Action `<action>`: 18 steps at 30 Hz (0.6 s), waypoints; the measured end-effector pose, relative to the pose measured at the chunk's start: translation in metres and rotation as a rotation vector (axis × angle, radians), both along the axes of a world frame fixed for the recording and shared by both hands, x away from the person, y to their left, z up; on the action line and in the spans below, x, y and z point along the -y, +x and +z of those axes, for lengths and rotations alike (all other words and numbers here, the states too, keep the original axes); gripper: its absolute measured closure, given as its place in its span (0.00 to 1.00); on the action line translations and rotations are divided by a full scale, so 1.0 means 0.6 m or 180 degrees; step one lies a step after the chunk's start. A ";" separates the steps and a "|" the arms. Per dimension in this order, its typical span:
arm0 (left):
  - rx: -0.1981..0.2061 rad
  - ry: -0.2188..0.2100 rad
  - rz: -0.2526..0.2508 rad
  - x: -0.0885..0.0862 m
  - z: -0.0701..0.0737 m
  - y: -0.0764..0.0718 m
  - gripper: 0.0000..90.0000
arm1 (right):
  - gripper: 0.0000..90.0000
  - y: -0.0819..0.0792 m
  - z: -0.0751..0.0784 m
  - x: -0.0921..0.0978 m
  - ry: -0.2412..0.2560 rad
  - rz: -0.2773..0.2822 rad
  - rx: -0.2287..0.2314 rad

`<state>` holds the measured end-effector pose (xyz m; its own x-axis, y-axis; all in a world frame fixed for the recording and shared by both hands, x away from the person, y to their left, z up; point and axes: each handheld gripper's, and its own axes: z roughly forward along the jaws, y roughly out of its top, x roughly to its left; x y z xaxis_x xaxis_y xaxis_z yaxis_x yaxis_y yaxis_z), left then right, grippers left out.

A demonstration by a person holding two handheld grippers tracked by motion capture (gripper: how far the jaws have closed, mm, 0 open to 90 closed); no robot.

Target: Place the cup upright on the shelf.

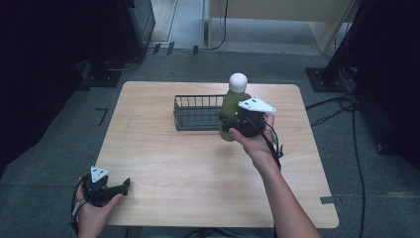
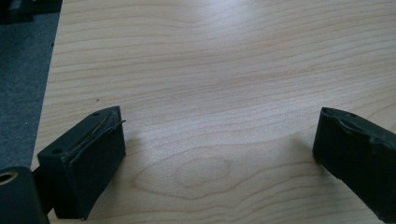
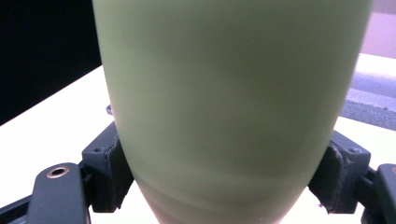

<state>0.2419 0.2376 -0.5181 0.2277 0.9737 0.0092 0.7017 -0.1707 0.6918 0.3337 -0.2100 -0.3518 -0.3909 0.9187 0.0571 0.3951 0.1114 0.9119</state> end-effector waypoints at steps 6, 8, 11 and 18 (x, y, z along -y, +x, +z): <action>0.0000 -0.0001 0.0000 0.000 0.000 0.000 0.03 | 0.23 0.014 0.014 -0.005 0.0010 -0.0020 0.0021; 0.0001 -0.0002 0.0001 0.000 0.000 0.000 0.03 | 0.23 0.019 0.019 -0.006 0.0023 -0.0027 0.0028; 0.0000 -0.0002 0.0001 0.000 0.000 0.000 0.03 | 0.23 0.029 0.025 -0.008 0.0020 -0.0049 0.0047; 0.0001 -0.0002 0.0000 0.000 0.000 0.000 0.03 | 0.23 0.053 0.041 -0.015 0.0016 -0.0092 0.0060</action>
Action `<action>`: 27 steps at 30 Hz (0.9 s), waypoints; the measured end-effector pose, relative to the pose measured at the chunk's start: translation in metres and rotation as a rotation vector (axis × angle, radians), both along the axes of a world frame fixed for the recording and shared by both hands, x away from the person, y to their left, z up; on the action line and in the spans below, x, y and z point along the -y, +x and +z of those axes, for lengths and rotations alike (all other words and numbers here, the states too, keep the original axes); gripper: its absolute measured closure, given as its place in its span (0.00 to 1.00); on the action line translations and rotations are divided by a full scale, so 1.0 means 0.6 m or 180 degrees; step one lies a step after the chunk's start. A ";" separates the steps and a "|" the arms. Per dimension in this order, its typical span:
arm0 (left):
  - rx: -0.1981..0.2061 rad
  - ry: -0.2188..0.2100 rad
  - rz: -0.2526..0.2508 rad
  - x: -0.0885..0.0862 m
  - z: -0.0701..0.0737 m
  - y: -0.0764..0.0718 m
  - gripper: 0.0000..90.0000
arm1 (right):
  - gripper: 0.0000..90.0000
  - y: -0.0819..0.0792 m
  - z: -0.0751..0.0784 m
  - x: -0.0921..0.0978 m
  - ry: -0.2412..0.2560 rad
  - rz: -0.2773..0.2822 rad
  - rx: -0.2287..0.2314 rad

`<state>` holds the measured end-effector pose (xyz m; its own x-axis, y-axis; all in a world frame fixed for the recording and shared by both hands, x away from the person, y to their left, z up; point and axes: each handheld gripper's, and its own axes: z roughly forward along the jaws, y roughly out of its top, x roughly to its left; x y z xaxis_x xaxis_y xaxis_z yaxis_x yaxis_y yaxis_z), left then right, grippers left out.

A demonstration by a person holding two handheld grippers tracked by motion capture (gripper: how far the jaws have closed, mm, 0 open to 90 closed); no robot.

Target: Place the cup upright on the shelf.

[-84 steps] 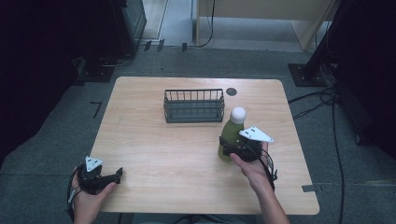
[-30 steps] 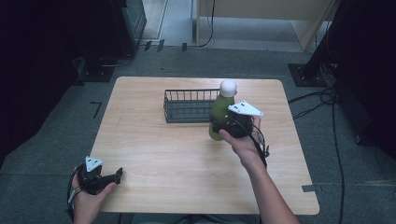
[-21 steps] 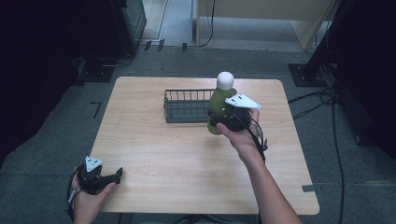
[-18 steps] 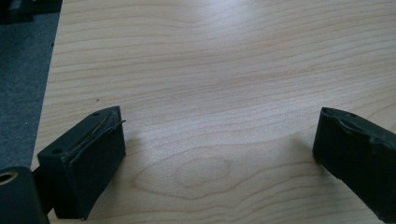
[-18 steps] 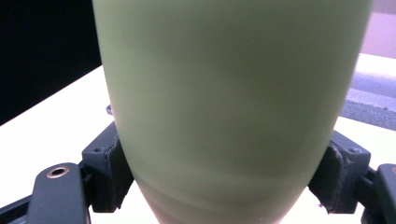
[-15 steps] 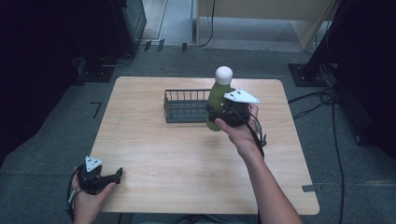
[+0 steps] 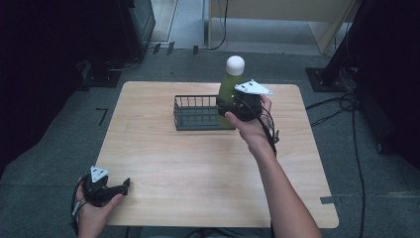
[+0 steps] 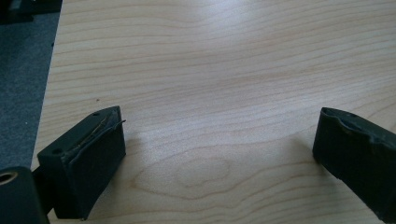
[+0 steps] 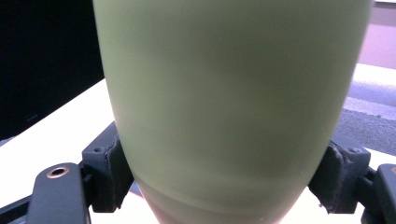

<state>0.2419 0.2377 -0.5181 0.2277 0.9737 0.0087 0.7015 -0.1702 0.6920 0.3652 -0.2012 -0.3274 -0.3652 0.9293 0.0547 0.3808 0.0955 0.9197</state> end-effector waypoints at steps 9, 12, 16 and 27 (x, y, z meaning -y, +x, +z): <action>-0.0006 0.0001 -0.0001 0.000 0.000 0.000 0.03 | 0.23 0.038 0.002 -0.009 -0.0026 -0.0064 -0.0017; -0.0006 0.0000 -0.0001 0.000 0.000 0.000 0.03 | 0.23 0.053 0.001 -0.012 0.0007 -0.0092 -0.0039; -0.0005 -0.0002 0.0000 0.000 0.000 0.000 0.03 | 0.23 0.070 0.000 -0.016 0.0046 -0.0115 -0.0051; -0.0005 -0.0001 0.0000 0.000 0.000 -0.001 0.03 | 0.23 0.110 -0.010 -0.027 0.0014 -0.0206 -0.0056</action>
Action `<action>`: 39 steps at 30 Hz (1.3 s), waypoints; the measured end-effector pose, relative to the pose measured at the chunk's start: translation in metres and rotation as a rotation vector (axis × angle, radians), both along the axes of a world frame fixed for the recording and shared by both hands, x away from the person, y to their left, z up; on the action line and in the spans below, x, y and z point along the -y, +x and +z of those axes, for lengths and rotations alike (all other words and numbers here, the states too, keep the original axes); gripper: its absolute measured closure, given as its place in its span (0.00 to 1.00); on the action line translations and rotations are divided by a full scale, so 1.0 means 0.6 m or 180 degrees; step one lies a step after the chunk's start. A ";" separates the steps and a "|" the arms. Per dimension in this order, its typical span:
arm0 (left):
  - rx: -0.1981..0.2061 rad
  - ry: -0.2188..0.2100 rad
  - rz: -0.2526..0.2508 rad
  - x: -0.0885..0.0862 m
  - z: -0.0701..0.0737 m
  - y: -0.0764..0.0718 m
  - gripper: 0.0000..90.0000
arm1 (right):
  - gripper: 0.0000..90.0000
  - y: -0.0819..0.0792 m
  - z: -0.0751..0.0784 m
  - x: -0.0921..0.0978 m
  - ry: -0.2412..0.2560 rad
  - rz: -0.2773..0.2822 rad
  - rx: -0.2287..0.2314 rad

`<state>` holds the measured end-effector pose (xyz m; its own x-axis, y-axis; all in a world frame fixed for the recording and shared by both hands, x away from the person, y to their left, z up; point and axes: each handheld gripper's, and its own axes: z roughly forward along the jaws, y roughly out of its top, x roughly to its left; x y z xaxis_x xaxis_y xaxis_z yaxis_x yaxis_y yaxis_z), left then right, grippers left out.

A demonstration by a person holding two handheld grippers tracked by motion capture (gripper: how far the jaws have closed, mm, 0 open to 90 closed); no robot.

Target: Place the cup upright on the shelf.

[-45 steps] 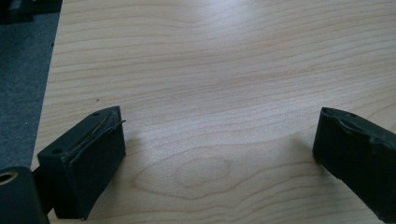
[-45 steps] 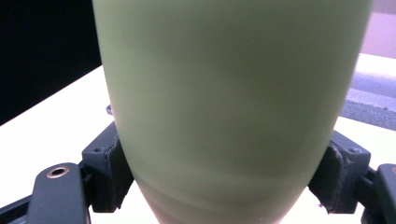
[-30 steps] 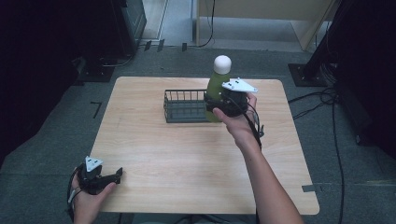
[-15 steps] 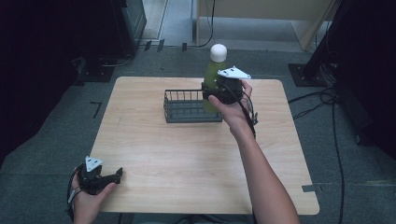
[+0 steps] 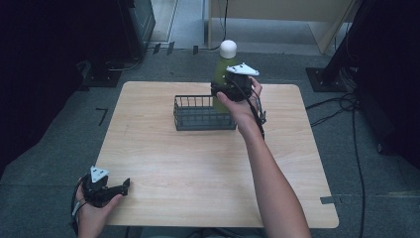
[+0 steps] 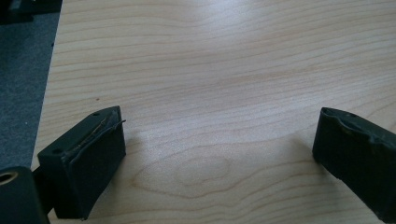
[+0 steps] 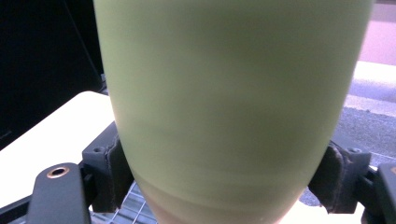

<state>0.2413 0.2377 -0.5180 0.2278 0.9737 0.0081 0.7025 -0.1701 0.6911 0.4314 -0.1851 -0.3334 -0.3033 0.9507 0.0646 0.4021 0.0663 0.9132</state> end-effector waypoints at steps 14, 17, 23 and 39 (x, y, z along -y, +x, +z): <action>0.0003 0.0000 0.0000 0.000 0.000 0.000 0.03 | 0.23 0.029 -0.038 -0.010 -0.0139 -0.0102 -0.0059; 0.0003 0.0001 -0.0001 0.000 0.000 0.000 0.03 | 0.23 0.031 -0.049 -0.010 -0.0143 -0.0103 -0.0094; 0.0002 -0.0001 0.0001 0.000 0.000 0.000 0.03 | 0.23 0.036 -0.070 -0.007 -0.0126 -0.0131 -0.0163; 0.0002 0.0000 0.0002 0.000 0.000 0.000 0.03 | 0.22 0.031 -0.093 0.003 -0.0093 -0.0126 -0.0145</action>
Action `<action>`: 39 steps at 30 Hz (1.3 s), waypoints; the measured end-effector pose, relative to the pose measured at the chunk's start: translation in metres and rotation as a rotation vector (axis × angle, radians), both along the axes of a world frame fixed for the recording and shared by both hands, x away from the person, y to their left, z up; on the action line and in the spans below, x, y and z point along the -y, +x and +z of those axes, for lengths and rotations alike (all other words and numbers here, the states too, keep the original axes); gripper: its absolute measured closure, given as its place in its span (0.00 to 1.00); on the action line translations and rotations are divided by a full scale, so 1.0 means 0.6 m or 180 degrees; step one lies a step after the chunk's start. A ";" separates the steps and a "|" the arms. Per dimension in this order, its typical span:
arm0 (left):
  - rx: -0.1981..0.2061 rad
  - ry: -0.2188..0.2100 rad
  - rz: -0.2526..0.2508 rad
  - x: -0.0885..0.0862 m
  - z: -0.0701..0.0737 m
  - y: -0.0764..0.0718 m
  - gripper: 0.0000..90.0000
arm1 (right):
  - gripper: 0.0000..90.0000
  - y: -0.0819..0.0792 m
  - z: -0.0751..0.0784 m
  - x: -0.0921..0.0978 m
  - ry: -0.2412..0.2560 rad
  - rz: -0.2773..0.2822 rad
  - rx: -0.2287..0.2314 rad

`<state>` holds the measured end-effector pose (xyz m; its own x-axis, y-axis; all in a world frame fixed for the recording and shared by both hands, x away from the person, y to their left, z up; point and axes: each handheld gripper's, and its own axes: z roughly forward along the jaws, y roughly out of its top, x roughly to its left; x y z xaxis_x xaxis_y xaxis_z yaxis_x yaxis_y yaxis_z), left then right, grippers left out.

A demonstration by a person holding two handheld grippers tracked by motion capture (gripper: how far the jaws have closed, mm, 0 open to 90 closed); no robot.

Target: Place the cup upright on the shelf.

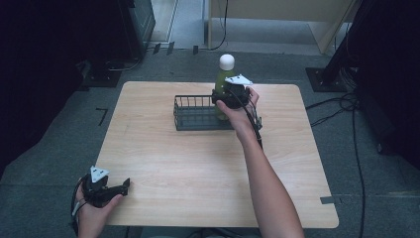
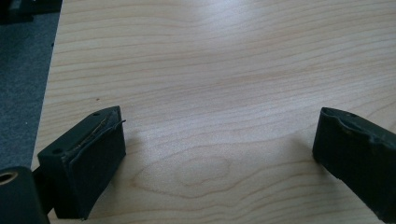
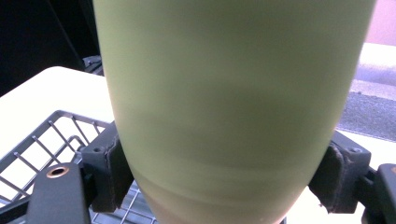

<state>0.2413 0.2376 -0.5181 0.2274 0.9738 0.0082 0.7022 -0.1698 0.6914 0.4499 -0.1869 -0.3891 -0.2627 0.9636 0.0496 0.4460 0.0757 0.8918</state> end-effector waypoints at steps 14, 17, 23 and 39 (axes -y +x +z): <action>0.0002 0.0000 0.0000 0.000 0.000 0.000 0.03 | 0.21 0.000 0.005 0.006 0.0057 0.0076 -0.0041; 0.0002 0.0001 0.0001 0.000 0.000 0.000 0.03 | 0.21 -0.002 0.006 0.008 0.0064 0.0081 -0.0043; 0.0001 0.0003 -0.0003 0.000 0.000 0.000 0.03 | 0.18 -0.006 0.008 0.012 0.0081 0.0155 -0.0040; 0.0001 0.0005 -0.0002 0.000 0.000 0.000 0.03 | 0.14 -0.036 0.008 0.041 0.0121 0.0211 -0.0032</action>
